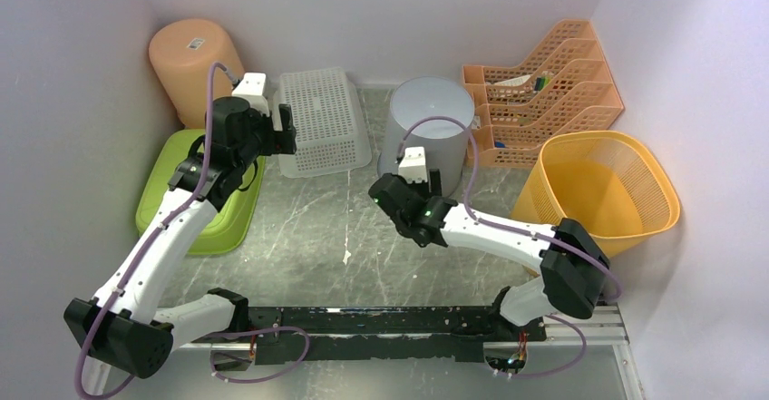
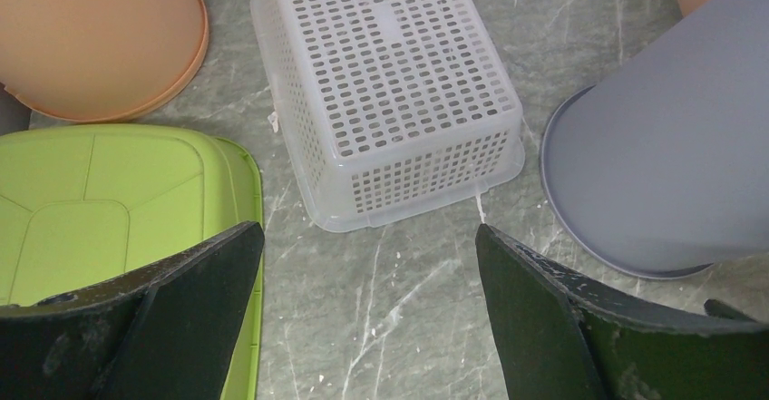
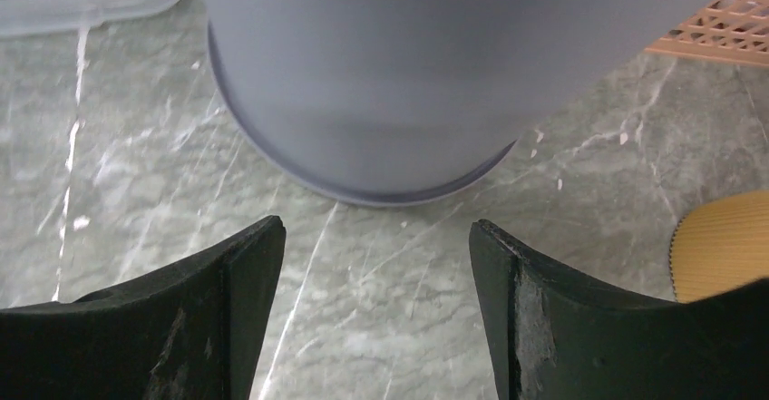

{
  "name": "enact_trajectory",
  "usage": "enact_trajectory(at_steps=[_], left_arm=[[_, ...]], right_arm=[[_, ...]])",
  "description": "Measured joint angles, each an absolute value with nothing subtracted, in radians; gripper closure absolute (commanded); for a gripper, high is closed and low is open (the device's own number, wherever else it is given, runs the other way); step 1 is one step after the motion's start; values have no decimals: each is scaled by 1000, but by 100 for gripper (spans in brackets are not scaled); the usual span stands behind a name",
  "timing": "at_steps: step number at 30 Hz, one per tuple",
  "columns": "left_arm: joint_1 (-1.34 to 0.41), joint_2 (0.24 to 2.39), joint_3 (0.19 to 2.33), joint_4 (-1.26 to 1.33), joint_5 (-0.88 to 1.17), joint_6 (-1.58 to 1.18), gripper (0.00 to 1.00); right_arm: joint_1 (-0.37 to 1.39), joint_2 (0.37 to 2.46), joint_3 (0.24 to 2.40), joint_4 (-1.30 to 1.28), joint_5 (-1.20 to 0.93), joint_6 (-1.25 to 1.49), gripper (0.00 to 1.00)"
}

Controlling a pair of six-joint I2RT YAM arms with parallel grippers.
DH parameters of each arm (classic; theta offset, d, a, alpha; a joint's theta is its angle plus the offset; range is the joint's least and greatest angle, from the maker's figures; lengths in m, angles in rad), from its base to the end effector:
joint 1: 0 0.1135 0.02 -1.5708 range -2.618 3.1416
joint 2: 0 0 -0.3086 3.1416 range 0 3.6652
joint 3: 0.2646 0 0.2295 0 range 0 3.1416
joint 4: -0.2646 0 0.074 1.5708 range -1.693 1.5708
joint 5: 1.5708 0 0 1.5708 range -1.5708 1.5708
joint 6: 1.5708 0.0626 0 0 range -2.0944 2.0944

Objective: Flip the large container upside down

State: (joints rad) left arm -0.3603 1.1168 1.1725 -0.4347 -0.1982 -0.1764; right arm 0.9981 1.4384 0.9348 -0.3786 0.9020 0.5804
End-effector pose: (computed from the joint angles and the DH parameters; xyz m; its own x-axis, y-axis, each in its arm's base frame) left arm 0.2179 -0.0689 0.4130 -0.3715 -0.0439 -0.9274 0.1110 0.9896 -0.0913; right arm 0.1897 0.2036 0.2780 -0.4875 -0.1286 -0.8636 0.0196 0.9872 -0.1581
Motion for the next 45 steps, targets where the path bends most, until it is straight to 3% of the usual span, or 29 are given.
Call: enact_trajectory(at_steps=[12,20,31,45], left_arm=[[-361,1117,1150,-431,-199,-176,0],[-361,1117,1142,-430,-199,-176,0],[-361,1117,1133,-423,-199,-176,0],[-361,1116,1109,-419,-199,-176,0]], right_arm=[[732,1577,920,-142,857,469,26],[578,1724,1058,14,781,370,26],[539,1927,1295,166,716,262,26],[508,1962,1325,204,683,227,25]])
